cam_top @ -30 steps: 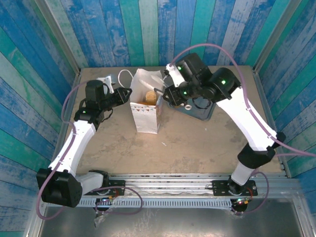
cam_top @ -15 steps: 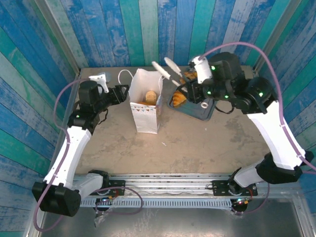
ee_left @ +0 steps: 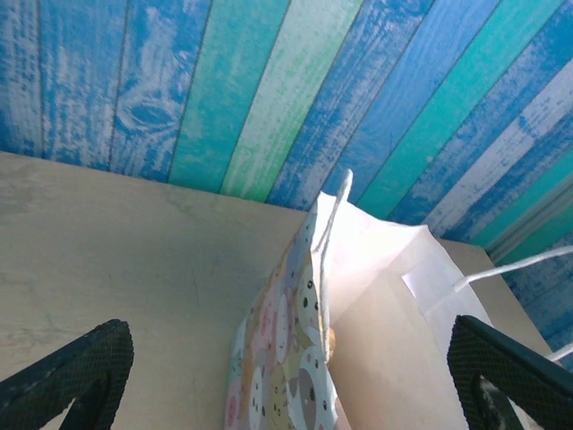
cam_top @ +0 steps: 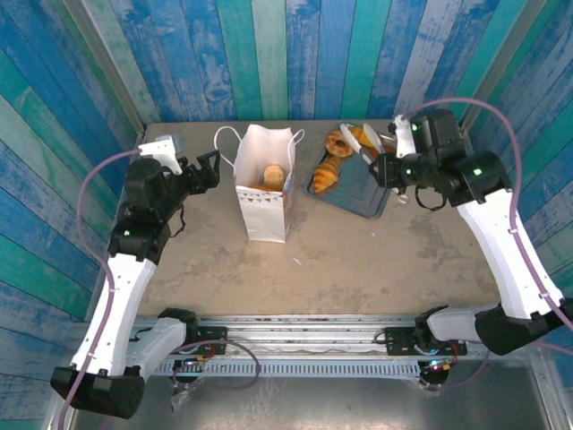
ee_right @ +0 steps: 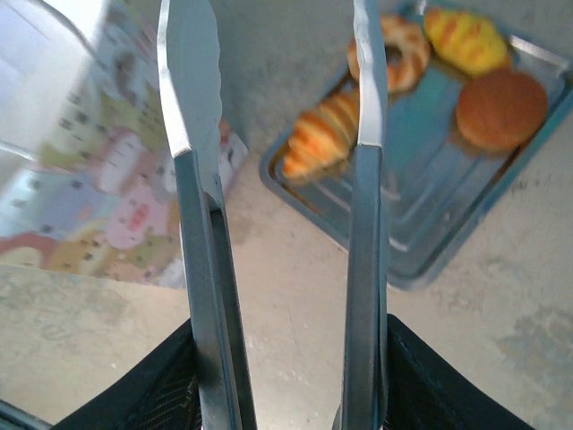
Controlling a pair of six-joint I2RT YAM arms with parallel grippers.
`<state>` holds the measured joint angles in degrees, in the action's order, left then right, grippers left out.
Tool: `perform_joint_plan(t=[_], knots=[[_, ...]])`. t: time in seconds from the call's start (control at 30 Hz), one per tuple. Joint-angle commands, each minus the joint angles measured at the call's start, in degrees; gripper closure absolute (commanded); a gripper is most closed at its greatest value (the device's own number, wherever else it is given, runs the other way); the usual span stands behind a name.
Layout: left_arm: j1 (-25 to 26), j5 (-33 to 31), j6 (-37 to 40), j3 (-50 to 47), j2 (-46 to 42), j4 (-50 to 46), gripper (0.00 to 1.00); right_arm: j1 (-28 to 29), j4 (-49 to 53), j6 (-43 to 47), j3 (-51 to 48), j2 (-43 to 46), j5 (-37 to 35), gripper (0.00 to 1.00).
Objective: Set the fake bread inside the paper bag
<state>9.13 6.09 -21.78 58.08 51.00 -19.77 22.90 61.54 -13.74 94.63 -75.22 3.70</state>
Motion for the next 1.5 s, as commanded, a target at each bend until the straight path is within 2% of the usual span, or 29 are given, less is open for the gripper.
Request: perform_joint_plan(t=[0.0,0.17,0.33,0.77,1.47], knots=[[0.19,-5.55,0.96,-1.35,-2.67,0.61,0.06,-1.89,-3.84,0.12,-3.94,-0.2,3.64,0.51],[0.19,-9.64,1.08,-1.84,-3.38,-1.43,0.06,-2.77,-6.01,-0.51,-8.8,-2.95,3.94,0.5],[0.19,-9.23,1.74,-3.18,-3.37,-1.64,0.06,-3.19,-6.44,-0.33,-9.55,-8.78,4.69,0.49],[0.19,-8.01,2.74,-3.94,-1.3,-0.75,0.06,-3.38,-8.66,0.3,-4.82,-22.48,7.01,0.47],[0.19,-6.62,3.96,-2.72,1.11,0.08,0.06,-3.39,-5.64,4.09,5.4,-34.18,5.16,0.38]])
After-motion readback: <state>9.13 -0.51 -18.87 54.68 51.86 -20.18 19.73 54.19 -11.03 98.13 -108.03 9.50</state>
